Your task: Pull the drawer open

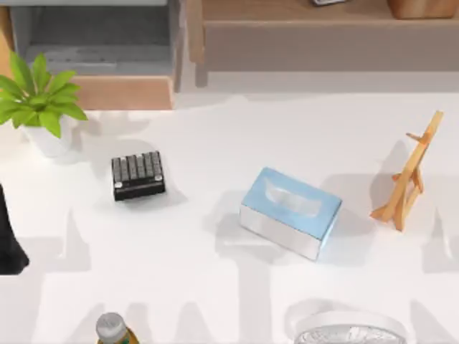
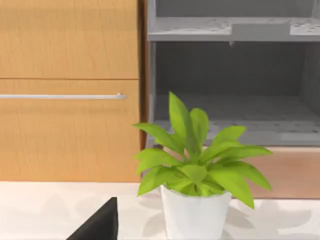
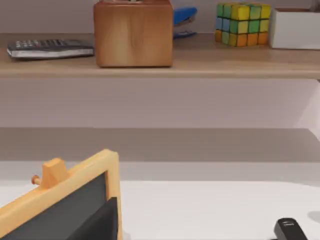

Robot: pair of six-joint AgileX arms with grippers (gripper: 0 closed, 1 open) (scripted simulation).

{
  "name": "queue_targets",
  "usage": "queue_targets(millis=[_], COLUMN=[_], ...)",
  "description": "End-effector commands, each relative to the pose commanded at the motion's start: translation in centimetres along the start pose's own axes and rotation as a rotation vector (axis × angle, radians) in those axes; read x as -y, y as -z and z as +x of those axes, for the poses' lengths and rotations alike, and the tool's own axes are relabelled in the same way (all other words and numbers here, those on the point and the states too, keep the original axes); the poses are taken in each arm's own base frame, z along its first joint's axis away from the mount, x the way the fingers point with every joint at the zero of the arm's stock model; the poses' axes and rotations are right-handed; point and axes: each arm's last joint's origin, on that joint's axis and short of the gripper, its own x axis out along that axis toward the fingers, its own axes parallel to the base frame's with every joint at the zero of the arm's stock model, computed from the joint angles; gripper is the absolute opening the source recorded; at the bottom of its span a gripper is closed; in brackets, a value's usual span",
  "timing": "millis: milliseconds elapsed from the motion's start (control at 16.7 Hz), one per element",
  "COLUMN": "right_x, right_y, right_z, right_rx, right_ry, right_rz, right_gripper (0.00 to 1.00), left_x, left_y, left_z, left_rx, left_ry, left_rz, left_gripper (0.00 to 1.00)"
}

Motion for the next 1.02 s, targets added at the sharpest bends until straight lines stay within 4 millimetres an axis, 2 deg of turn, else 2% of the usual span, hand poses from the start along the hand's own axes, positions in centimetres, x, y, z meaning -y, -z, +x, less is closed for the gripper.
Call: queue_targets(millis=[180, 480, 720, 1020], right_x=[0.0, 0.0, 0.0, 0.0], right_y=[0.0, 0.0, 0.0, 0.0], right_z=[0.0, 0.0, 0.0, 0.0], right_rx=[0.0, 0.0, 0.0, 0.0], right_ry=[0.0, 0.0, 0.0, 0.0], right_rz=[0.0, 0.0, 0.0, 0.0], right_gripper=[1.0, 1.0, 1.0, 1.0], left_x=[0.1, 1.2, 3.1, 6.7], left_y=[-0.4, -4.7, -7.7, -10.0], left_z=[0.0, 0.9, 3.7, 7.6], left_rx=[0.009, 0.046, 0.0, -0.031], left_ry=[0.0, 0.0, 0.001, 0.003], left_rz=[0.0, -0.006, 0.0, 0.013], left_gripper=[1.0, 1.0, 1.0, 1.0])
